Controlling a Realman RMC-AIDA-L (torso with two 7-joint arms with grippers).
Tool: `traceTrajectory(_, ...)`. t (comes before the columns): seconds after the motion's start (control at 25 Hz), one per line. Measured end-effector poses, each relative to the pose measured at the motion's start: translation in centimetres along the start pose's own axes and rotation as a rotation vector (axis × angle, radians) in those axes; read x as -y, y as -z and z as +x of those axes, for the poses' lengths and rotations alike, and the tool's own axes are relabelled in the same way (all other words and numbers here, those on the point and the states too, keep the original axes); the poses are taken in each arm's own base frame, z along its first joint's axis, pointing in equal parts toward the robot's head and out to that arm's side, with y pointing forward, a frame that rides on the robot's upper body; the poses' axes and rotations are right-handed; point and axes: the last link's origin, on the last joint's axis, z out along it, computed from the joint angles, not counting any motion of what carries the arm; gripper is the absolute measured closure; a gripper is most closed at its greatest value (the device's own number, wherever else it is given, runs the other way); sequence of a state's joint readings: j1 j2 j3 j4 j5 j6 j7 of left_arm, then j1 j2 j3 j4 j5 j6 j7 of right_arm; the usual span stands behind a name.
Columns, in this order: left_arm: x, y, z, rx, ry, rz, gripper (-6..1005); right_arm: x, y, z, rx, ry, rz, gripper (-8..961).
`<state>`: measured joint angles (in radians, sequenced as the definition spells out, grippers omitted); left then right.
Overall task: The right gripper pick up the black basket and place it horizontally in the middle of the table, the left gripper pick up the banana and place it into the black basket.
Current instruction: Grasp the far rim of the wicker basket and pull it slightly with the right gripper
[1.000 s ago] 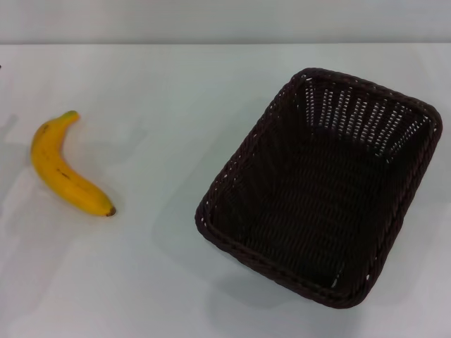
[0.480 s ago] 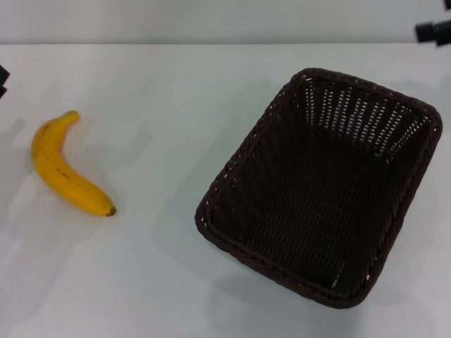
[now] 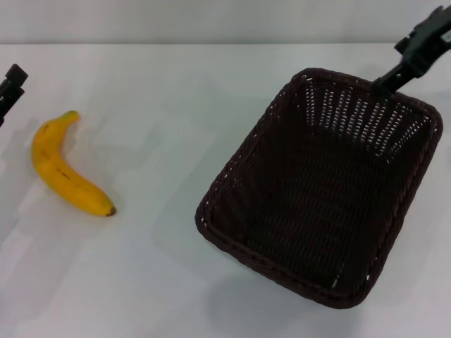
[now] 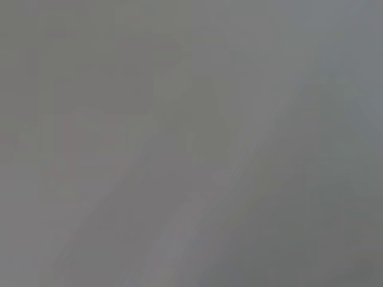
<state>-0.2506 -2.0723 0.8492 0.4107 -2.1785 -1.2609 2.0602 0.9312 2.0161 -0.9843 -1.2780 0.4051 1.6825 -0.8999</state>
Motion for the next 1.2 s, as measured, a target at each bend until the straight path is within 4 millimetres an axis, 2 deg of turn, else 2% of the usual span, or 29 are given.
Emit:
traceTrajectory(0.16,-0.1,0.1,-0.2,0.009,0.0,-0.002,123,-0.9,-1.5,-1.7,-0.079,0.035,0.033,82)
traceTrajectory(0.6,-0.4,0.2,-0.8,0.037,-0.002,-0.021,124,-2.1,-6.0,-3.4,-0.272,0.104,0.048,87)
traceTrajectory(0.76,-0.5,0.3,-0.9,0.043,-0.003,-0.03,124,-2.4,-7.0,-4.2,-0.304,0.13,0.041,89)
traceTrajectory(1.0,-0.6,0.7,-1.1,0.052,-0.002,-0.034,124,-3.4,-8.6,-3.8,-0.4,0.162,0.007,92)
traceTrajectory(1.2,-0.6,0.7,-1.2,0.052,-0.001,-0.034,124,-3.7,-8.7,-3.9,-0.41,0.171,0.008,94)
